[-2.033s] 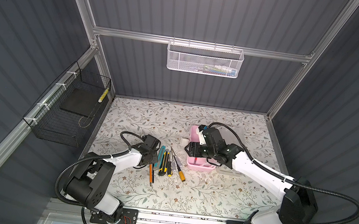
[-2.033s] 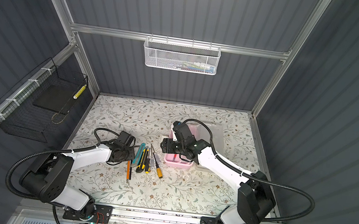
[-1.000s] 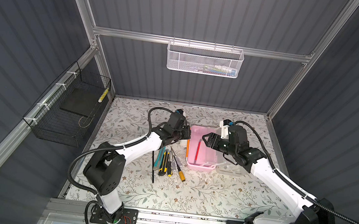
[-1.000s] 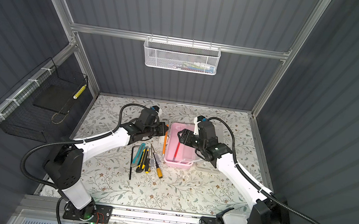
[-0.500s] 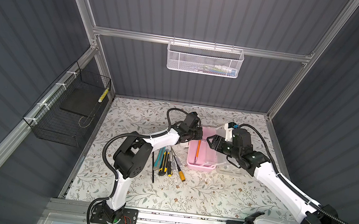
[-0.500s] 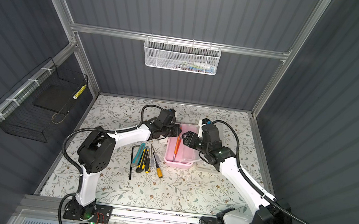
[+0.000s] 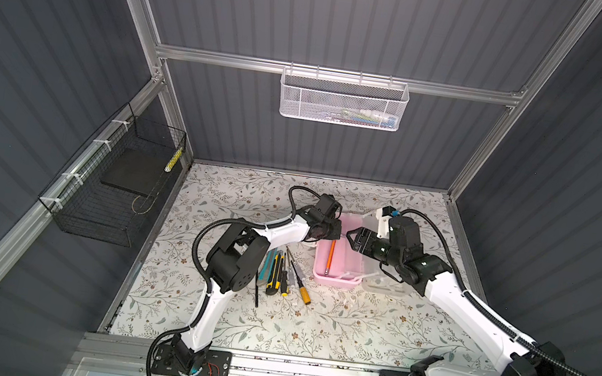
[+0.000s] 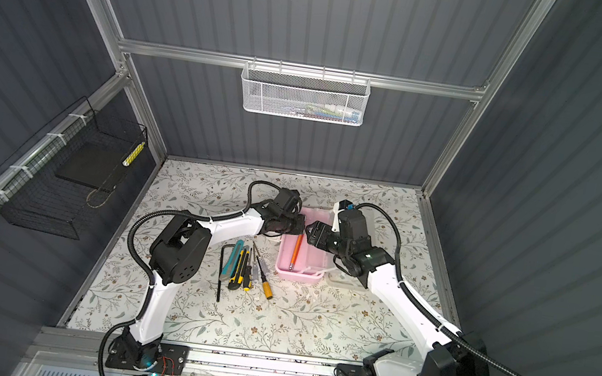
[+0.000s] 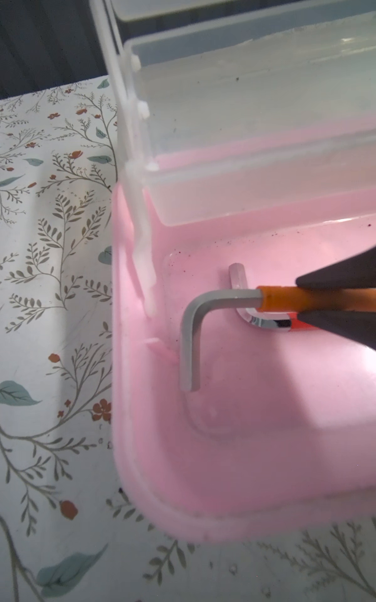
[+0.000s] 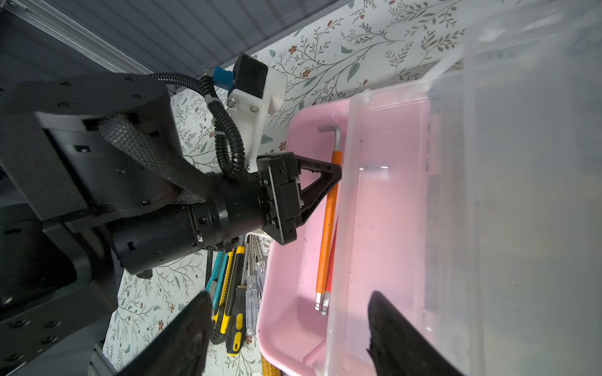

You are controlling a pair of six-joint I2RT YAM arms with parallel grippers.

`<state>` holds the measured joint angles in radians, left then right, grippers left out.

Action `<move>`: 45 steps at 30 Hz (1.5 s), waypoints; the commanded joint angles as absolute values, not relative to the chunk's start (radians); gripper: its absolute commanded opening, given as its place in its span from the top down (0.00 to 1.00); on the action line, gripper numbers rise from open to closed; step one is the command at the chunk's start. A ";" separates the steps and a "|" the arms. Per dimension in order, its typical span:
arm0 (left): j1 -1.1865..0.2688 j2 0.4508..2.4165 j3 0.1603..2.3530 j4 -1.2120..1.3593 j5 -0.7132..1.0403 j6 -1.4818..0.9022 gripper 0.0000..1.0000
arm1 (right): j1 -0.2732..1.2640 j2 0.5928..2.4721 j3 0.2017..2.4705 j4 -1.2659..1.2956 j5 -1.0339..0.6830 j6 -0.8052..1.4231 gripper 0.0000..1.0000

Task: Pack the tool kit
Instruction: 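Carry the orange-handled hex key over the pink box and lower it, then open the left gripper and withdraw it from the pink box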

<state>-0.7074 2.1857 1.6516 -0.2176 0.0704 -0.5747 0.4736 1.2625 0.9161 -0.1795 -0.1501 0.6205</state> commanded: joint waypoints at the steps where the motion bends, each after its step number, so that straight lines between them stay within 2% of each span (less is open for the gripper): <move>1: -0.713 2.223 1.685 -0.260 0.061 -0.556 1.00 | 0.471 1.272 0.911 -0.171 -0.144 0.610 0.24; 3: -0.713 2.226 1.686 -0.262 0.060 -0.559 1.00 | 0.470 1.275 0.912 -0.173 -0.144 0.611 0.23; 6: -0.713 2.222 1.687 -0.263 0.055 -0.562 0.82 | 0.470 1.273 0.914 -0.174 -0.144 0.611 0.22; 8: -0.713 2.217 1.686 -0.264 0.054 -0.560 0.75 | 0.469 1.273 0.916 -0.175 -0.144 0.611 0.22; 21: -0.713 2.113 1.652 -0.244 0.046 -0.547 0.73 | 0.468 1.267 0.953 -0.205 -0.152 0.572 0.21; 29: -0.713 1.897 1.537 -0.219 -0.026 -0.481 0.62 | 0.470 1.255 1.001 -0.251 -0.132 0.508 0.22; 34: -0.713 1.716 1.373 -0.226 -0.104 -0.432 0.42 | 0.475 1.214 1.008 -0.267 -0.129 0.497 0.22; 40: -0.711 1.524 1.182 -0.256 -0.208 -0.416 0.24 | 0.554 1.193 1.014 -0.259 -0.114 0.452 0.22; 45: -0.711 1.398 1.068 -0.333 -0.302 -0.455 0.13 | 0.619 1.191 1.017 -0.272 -0.066 0.429 0.22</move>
<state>-0.7120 1.4654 1.1061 -0.2653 -0.2138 -0.4450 0.5968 1.1995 0.9981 -0.2543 -0.1032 0.4618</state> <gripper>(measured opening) 0.854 0.779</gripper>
